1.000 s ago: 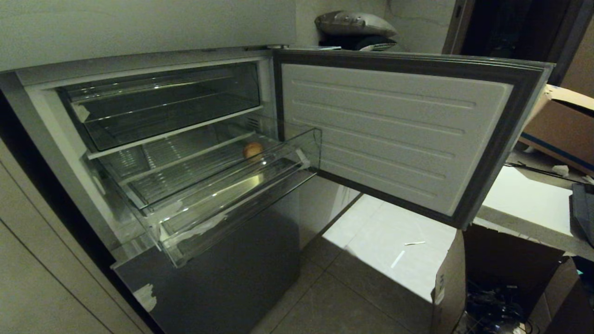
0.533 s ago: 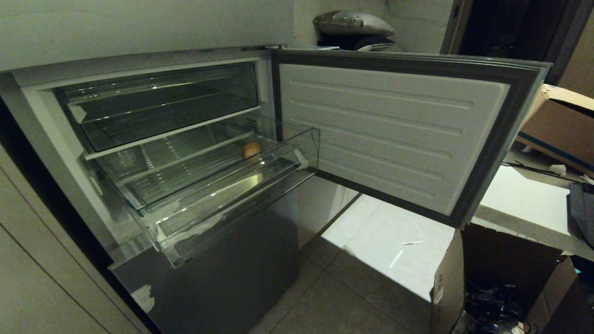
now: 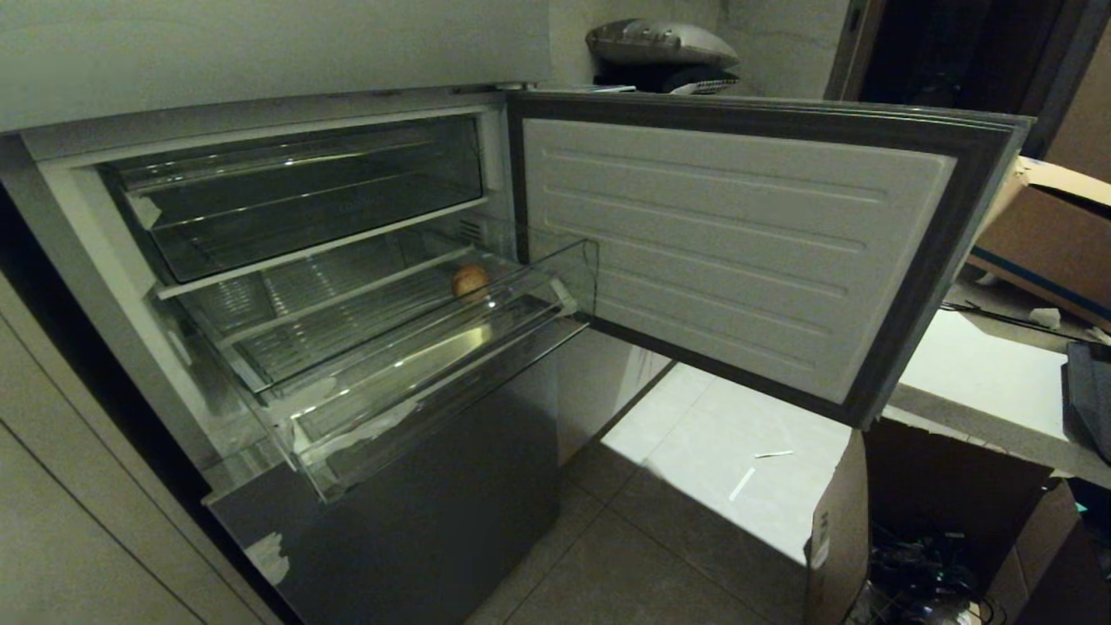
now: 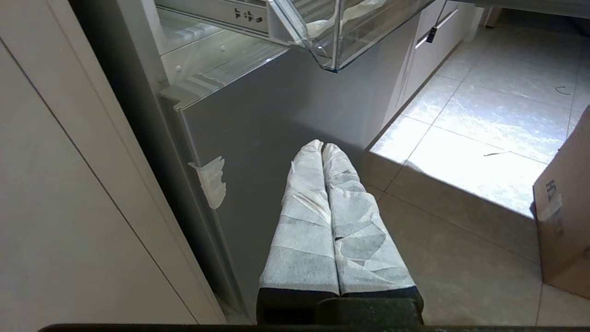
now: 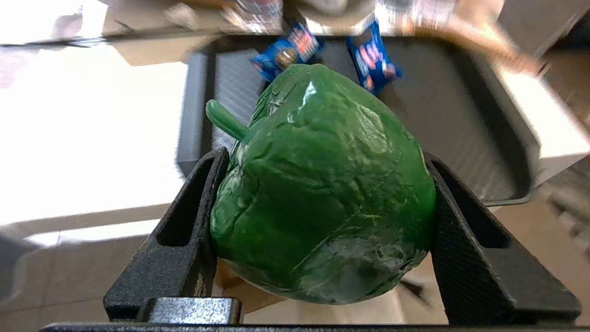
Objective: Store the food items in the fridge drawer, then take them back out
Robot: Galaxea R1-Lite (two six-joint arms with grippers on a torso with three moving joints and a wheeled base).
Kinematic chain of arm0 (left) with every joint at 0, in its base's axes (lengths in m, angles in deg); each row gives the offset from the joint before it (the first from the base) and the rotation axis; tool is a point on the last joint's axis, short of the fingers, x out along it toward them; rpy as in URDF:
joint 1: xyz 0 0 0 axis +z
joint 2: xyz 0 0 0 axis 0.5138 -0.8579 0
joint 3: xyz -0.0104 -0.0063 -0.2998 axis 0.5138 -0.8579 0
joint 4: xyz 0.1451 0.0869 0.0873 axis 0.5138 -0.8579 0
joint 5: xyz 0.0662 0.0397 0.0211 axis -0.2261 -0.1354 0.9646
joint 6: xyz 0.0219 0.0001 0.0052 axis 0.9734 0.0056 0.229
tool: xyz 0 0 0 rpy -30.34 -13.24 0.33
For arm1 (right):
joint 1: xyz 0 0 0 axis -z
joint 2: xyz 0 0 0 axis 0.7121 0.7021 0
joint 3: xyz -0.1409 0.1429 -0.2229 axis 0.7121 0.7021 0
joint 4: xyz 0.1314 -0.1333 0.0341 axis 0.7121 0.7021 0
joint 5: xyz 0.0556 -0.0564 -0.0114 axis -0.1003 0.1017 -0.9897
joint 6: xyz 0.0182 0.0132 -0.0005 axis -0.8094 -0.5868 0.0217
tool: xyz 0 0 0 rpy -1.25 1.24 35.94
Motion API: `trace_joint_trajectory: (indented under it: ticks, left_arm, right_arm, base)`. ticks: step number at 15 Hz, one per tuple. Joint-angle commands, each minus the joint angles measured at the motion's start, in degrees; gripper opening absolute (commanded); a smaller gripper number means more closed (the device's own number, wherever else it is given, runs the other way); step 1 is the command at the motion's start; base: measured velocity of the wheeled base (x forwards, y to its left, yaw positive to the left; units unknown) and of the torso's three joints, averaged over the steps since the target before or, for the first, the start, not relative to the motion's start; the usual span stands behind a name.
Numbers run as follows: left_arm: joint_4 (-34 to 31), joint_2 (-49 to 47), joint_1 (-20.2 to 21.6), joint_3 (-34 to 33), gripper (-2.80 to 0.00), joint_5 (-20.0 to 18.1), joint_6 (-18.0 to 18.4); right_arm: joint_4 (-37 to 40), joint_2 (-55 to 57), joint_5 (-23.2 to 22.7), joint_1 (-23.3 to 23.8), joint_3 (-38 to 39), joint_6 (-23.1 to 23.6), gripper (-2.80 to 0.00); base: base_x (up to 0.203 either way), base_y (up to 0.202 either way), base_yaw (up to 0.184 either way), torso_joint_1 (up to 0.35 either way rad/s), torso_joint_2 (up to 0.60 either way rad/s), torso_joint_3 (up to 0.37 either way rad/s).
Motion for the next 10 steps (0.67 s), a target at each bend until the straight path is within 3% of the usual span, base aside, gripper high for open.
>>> trace_joint_trajectory:
  ticks: [1, 3, 7, 10]
  left_arm:
    - [0.0, -0.1, 0.0, 0.0, -2.8, 0.0, 0.0]
    - [0.0, -0.1, 0.0, 0.0, -2.8, 0.0, 0.0]
    - [0.0, -0.1, 0.0, 0.0, -2.8, 0.0, 0.0]
    - [0.0, -0.1, 0.0, 0.0, -2.8, 0.0, 0.0]
  right_arm:
    - [-5.9, 7.7, -13.9, 10.2, 1.4, 0.1, -2.8]
    - [-14.3, 13.3, -20.9, 14.6, 3.5, 1.0, -2.8]
    - [-27.4, 24.9, -25.0, 21.0, 4.5, 2.1, -2.8]
    - [-30.3, 28.2, -28.3, 22.6, 3.9, 2.1, -2.8]
  base:
    - [0.0, 0.0, 0.0, 0.0, 0.0, 0.0]
    - [0.0, 0.0, 0.0, 0.0, 0.0, 0.0]
    - [0.0, 0.0, 0.0, 0.0, 0.0, 0.0]
    - [0.0, 0.0, 0.0, 0.0, 0.0, 0.0]
